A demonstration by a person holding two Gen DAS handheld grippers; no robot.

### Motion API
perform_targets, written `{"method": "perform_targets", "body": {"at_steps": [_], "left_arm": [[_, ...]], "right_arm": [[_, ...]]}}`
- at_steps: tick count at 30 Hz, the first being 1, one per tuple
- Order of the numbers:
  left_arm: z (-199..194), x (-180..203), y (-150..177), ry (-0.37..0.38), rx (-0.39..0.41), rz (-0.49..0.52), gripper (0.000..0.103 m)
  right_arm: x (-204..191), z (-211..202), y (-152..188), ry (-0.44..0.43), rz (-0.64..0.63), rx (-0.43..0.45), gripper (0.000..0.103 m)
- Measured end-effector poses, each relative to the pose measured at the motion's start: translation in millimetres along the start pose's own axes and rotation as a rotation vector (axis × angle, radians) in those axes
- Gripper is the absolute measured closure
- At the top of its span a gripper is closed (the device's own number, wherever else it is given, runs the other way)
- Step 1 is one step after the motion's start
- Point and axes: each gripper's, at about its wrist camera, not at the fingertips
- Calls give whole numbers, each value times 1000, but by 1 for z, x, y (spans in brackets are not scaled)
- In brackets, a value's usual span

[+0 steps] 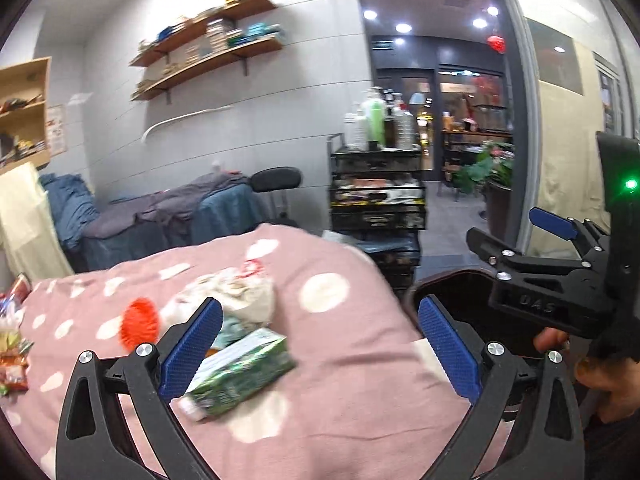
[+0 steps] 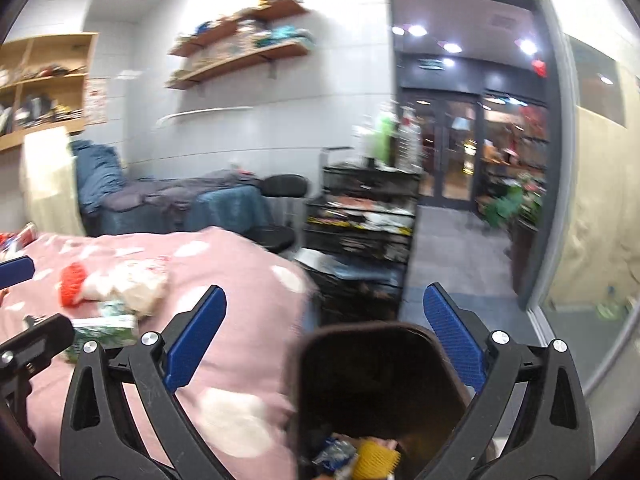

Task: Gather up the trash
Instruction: 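Move both open tools back over the trash on the bedspread, then grasp the orange foam net with the left tool while the right tool grasps the white-red bag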

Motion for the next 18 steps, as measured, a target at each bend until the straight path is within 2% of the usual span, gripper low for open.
{"method": "perform_targets", "body": {"at_steps": [1,5,8,13,18], "left_arm": [[-1,-9,3,-13,-5,-19,5],[0,-58,15,-87,-60,-102,5],[4,-97,24,-121,-120,-166,5],[16,-159,44,-111,-214,-275,5],[36,-191,48,-105,-274,-272,5]], "right_arm": [[-6,2,-3,-53,-2,4,6],[-28,13,-16,-139,-17,-17,6],[-48,38,-25,-217,-22,-139,6],[-79,68,-28,-313,-68,-241,6],[-122,105,-25,-387,-100,-374,5]]}}
Point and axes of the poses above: each gripper's, at about its wrist camera, not at the fingertips, and z roughly the way its jaws point, x to its right, y to its underside, and after that the axes turned 9 degrees about -x, right-handed
